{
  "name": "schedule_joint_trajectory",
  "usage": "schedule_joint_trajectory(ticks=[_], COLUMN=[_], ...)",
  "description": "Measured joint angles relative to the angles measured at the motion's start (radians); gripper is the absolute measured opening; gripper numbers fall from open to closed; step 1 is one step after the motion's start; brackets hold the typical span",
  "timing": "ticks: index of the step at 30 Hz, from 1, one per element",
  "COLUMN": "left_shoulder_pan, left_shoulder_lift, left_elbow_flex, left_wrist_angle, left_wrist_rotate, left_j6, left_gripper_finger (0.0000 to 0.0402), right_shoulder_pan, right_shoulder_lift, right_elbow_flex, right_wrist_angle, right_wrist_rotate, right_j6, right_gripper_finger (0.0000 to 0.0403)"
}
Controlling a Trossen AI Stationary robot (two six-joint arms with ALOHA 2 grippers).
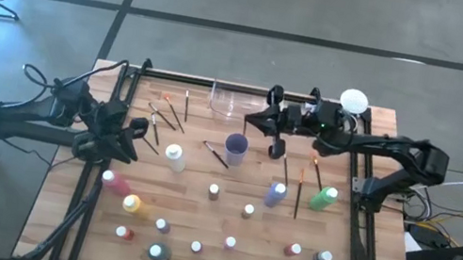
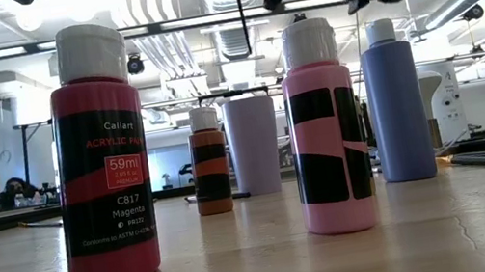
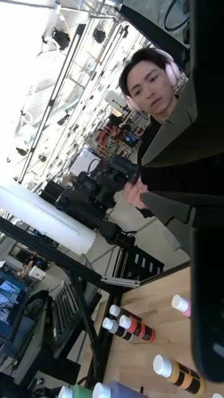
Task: Pick & Place Paint Supplies
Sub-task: Put the gold paint brush into the purple cup
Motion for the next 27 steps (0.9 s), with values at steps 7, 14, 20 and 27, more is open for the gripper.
schedule_joint_trajectory(ticks=[7,14,20,27], left_shoulder_pan=[0.0,0.0,0.0,0.0], left_shoulder_lift=[0.0,0.0,0.0,0.0], left_elbow_flex=[0.0,0.0,0.0,0.0], left_wrist_angle=[0.0,0.0,0.0,0.0], left_wrist_rotate=[0.0,0.0,0.0,0.0], left_j6=[0.0,0.0,0.0,0.0], left_gripper_finger=[0.0081,0.0081,0.0081,0.0081], right_shoulder_pan=[0.0,0.0,0.0,0.0], right_shoulder_lift=[0.049,0.103,0.178,0.267], right_elbow_flex=[-0.053,-0.058,-0.059,-0.059], right_wrist_angle=[0.069,0.096,0.146,0.223], right_wrist_rotate=[-0.007,-0.006,-0.004,-0.003], right_j6=[0.013,0.034,0.06,0.101], right_gripper_finger=[0.0008,0.0008,0.0008,0.0008])
